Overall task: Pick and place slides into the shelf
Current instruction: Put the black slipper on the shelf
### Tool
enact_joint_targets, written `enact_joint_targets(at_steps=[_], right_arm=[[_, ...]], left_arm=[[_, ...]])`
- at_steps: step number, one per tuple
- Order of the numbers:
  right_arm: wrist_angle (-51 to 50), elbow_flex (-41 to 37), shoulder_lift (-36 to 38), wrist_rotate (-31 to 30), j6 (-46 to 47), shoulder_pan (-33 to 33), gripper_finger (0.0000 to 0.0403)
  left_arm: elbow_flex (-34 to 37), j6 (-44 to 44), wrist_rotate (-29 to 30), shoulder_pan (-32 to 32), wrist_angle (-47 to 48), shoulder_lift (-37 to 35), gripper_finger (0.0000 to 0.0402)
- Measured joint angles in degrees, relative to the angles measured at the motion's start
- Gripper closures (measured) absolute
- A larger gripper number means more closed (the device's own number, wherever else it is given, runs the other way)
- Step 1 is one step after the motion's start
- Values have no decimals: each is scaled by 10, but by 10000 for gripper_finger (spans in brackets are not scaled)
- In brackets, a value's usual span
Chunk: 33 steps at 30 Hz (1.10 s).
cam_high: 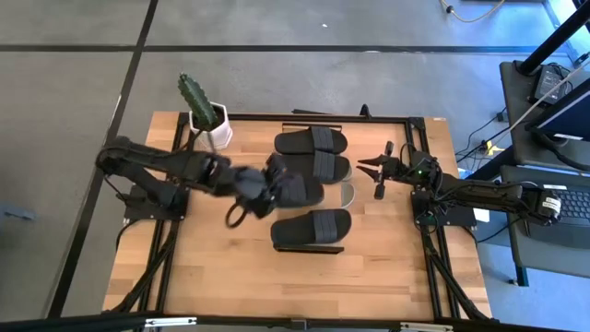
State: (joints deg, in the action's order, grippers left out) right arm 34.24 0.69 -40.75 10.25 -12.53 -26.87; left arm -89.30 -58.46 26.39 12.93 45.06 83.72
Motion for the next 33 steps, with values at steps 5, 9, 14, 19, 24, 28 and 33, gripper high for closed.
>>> enact_joint_targets(at_steps=[5, 9, 14, 19, 24, 28, 33], right_arm=[[0, 0, 0, -9, 0, 0, 323], [-1, 0, 0, -9, 2, 0, 323], [-10, 0, 0, -9, 2, 0, 323], [-41, 0, 0, -8, 3, 0, 323], [-68, 0, 0, -8, 22, 0, 323], [-72, 0, 0, -8, 33, 0, 323], [-72, 0, 0, -8, 33, 0, 323]], left_arm=[[0, -117, -30, -62, -50, 28, 400], [0, -155, -38, -88, -83, 67, 400], [0, -187, -5, -84, -116, 107, 400], [0, -196, 42, -58, -151, 125, 400], [0, -199, 44, -31, -168, 125, 400], [0, -205, 57, -18, -182, 125, 400], [1, -225, 62, -23, -201, 131, 400]])
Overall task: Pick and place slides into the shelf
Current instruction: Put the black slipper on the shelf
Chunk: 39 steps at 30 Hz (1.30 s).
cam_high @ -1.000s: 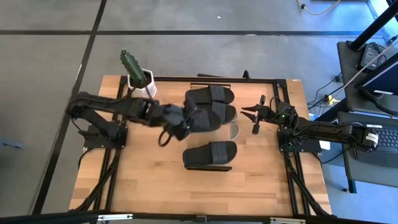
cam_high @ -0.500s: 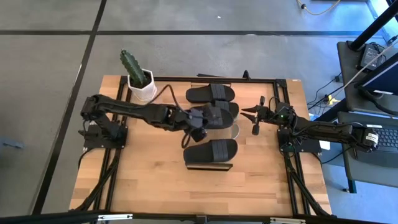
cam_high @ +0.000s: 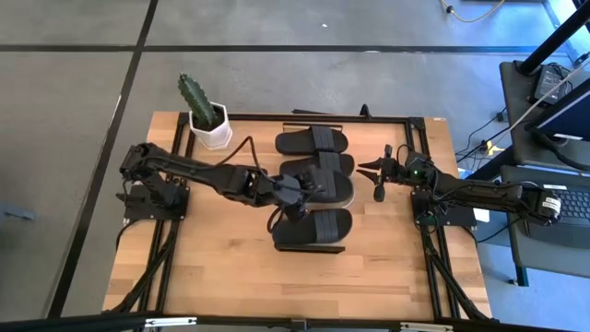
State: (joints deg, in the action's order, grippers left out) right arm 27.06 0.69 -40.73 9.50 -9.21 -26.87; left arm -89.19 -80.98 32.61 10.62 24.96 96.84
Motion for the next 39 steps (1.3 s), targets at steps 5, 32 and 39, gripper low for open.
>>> enact_joint_targets(at_steps=[5, 32, 39], right_arm=[[-5, 0, 0, 0, 0, 0, 323], [-32, 0, 0, 0, 15, 0, 323], [-34, 0, 0, 0, 14, 0, 323]], left_arm=[[0, -2, -9, -10, -3, 7, 400], [-1, 60, -44, -2, 11, 55, 398], [-1, 71, -46, -2, 26, 55, 400]])
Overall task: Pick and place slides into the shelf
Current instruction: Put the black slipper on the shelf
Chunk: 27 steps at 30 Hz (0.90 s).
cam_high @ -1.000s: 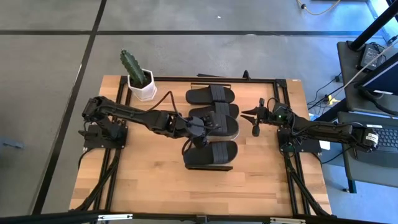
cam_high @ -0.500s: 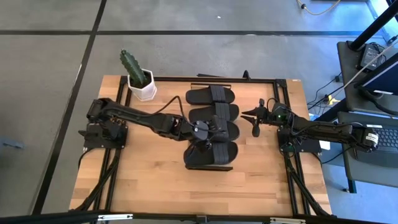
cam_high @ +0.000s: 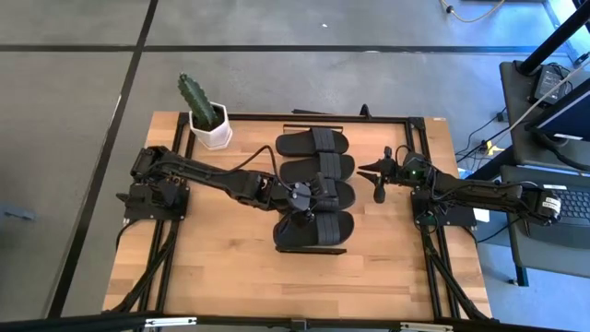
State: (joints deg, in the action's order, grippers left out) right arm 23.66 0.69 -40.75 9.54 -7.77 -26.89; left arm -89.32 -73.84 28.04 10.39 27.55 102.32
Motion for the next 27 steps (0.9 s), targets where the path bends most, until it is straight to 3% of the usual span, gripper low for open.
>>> enact_joint_targets(at_steps=[10, 15, 27], right_arm=[[0, 0, 0, 0, 0, 0, 323], [0, 0, 0, 0, 0, 0, 323], [0, 0, 0, 0, 0, 0, 323]], left_arm=[[0, -2, -7, 0, 9, 0, 400], [0, -2, -46, -1, 23, -1, 398], [1, 15, -39, 0, -10, 0, 378]])
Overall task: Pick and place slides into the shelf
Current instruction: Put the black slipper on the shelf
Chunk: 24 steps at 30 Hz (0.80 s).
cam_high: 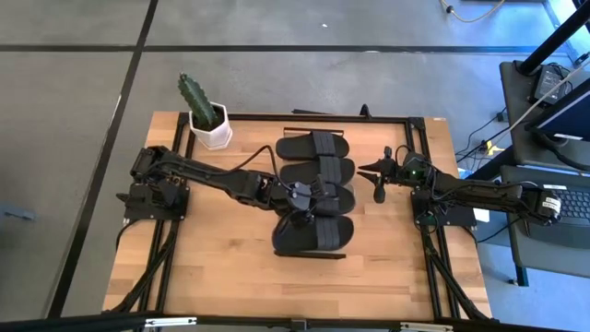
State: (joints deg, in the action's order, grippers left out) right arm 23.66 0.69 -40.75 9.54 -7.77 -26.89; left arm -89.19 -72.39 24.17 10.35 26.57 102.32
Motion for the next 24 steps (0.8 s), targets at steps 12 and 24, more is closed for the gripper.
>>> enact_joint_targets(at_steps=[12, 24], right_arm=[[0, 0, 0, 0, -2, 0, 323], [0, 0, 0, 0, 0, 0, 323]], left_arm=[[0, 29, 6, 1, -4, 1, 357], [0, 104, 8, 7, 1, 1, 242]])
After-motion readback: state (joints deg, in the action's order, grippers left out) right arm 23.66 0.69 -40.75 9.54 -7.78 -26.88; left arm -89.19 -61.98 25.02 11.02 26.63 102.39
